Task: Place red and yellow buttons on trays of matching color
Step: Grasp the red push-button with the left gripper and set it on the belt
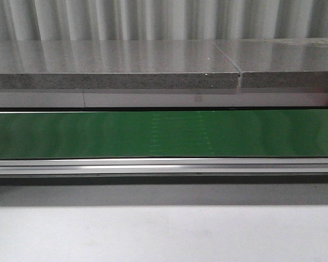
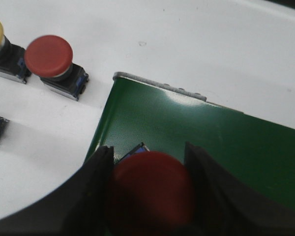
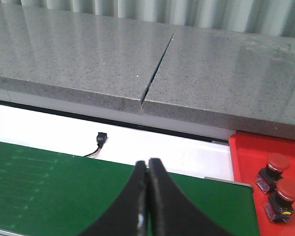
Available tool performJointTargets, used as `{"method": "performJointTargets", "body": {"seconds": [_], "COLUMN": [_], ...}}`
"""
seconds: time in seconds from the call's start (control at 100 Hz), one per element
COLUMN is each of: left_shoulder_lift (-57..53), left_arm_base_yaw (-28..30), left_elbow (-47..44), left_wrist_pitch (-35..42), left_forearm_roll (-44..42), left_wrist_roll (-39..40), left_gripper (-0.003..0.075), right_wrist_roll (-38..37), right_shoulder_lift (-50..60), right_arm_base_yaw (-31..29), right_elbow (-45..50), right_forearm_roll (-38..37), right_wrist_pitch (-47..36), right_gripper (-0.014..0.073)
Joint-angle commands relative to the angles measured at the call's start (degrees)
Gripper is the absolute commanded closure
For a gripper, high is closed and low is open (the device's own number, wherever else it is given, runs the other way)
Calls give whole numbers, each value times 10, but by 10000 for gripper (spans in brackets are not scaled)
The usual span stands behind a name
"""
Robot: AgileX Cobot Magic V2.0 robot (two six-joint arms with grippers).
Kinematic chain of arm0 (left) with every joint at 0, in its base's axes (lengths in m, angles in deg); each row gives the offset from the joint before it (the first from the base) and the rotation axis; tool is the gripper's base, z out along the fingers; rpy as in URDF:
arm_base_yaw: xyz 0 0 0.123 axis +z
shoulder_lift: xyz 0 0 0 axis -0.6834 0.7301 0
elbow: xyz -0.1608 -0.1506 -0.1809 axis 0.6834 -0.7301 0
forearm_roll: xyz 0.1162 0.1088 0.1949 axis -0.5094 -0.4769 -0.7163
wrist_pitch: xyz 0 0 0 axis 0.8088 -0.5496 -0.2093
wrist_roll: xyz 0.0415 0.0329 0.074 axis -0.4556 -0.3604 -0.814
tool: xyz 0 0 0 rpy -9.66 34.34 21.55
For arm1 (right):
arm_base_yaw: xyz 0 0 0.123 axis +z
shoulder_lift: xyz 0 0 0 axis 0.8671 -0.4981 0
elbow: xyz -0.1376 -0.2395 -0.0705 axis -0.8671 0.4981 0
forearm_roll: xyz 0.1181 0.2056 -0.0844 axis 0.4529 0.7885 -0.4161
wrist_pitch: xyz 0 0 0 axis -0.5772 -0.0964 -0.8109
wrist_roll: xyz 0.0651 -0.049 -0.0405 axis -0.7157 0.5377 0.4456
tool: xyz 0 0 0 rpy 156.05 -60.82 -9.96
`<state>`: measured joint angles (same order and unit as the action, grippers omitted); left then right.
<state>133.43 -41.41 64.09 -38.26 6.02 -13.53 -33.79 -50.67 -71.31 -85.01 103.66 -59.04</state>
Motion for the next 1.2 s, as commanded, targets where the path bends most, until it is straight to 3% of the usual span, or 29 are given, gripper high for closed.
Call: {"method": "performJointTargets", "body": {"seconds": [0.0, 0.1, 0.17, 0.29, 0.41, 0.48, 0.88, 1.19], "left_shoulder_lift": [-5, 1, 1, 1, -1, -5, -101, -99], "left_arm_base_yaw": [-7, -7, -7, -7, -7, -7, 7, 110], "left_elbow": [16, 16, 16, 16, 16, 16, 54, 48], "left_wrist_pitch": [32, 30, 27, 22, 12, 11, 1, -4], "left_forearm_roll": [1, 8, 9, 10, 10, 21, -2, -1], "left_wrist_roll": [1, 1, 1, 1, 1, 1, 1, 18], "left_gripper": [741, 735, 685, 487, 211, 143, 176, 176], "right_wrist_roll": [4, 4, 4, 4, 4, 4, 4, 4], "right_shoulder_lift": [0, 0, 0, 0, 0, 0, 0, 0], "right_arm_base_yaw": [0, 0, 0, 0, 0, 0, 0, 0], "right_elbow": [-15, -15, -15, -15, -15, -15, -15, -15], "right_forearm_roll": [17, 17, 17, 17, 17, 17, 17, 17], "right_wrist_pitch": [-29, -29, -29, -29, -29, -29, -29, -29], "right_gripper": [662, 662, 662, 662, 662, 662, 662, 662]}}
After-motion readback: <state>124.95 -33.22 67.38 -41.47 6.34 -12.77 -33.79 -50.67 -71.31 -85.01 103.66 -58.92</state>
